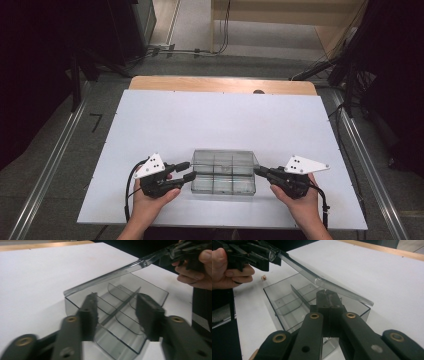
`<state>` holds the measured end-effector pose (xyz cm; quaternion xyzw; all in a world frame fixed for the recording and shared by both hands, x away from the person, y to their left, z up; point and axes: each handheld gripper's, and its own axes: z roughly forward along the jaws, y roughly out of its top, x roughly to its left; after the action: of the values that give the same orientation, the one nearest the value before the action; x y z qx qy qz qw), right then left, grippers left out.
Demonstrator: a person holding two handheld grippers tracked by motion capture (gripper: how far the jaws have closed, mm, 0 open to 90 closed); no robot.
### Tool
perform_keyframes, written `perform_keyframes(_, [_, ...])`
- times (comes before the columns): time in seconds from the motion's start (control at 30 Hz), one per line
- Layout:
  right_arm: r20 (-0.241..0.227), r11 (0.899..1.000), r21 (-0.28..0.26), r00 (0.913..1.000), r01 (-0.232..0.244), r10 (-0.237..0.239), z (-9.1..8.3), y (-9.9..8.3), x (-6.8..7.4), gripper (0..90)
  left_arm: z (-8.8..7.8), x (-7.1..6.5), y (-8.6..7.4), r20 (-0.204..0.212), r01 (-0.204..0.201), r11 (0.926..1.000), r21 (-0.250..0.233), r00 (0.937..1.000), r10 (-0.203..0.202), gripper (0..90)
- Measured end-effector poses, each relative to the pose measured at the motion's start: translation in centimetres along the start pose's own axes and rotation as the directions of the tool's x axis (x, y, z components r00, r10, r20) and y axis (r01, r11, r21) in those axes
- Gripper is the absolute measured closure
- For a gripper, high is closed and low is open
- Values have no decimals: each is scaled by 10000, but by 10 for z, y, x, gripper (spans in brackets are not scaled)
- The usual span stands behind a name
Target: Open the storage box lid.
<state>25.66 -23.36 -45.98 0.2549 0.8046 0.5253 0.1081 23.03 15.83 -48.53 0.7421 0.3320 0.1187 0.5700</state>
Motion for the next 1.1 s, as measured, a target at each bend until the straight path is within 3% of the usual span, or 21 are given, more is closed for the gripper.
perform_keyframes(0.13, [69, 10000, -49, 9999, -77, 78, 1, 6, -2, 882, 5, 4, 8, -399, 40, 10000, 35, 9992, -39, 283])
perform_keyframes(0.33, [149, 9997, -193, 9998, -163, 166, 4, 14, -5, 881, 17, 12, 20, -280, 350, 9994, -32, 9990, -350, 1])
perform_keyframes(0.43, [192, 9995, -224, 9996, -220, 224, 4, 16, -6, 882, 21, 16, 26, -195, 451, 9985, -317, 9988, -458, 0])
perform_keyframes(0.57, [192, 9988, -346, 9992, -337, 344, 3, 18, -7, 881, 27, 19, 31, -107, 445, 9984, -354, 9989, -449, 0])
perform_keyframes(0.67, [192, 9982, -433, 9989, -416, 425, 3, 19, -8, 881, 33, 21, 33, 77, 553, 9981, -286, 9984, -551, 0])
perform_keyframes(0.77, [271, 9984, -421, 9989, -373, 384, 3, 21, -8, 881, 39, 20, 34, 54, 355, 9993, -85, 9994, -355, 10])
perform_keyframes(0.87, [498, 9988, -430, 9984, -240, 261, 3, 26, -8, 882, 42, 22, 36, -121, 461, 9989, -100, 9989, -462, 43])
perform_keyframes(0.97, [621, 9986, -508, 9979, -125, 157, 3, 30, -8, 882, 43, 26, 37, -77, 747, 9965, -382, 9971, -751, 91])
perform_keyframes(1.1, [634, 9985, -504, 9977, -202, 234, 6, 31, -11, 881, 45, 30, 35, -22, 772, 9957, -520, 9970, -774, 191])
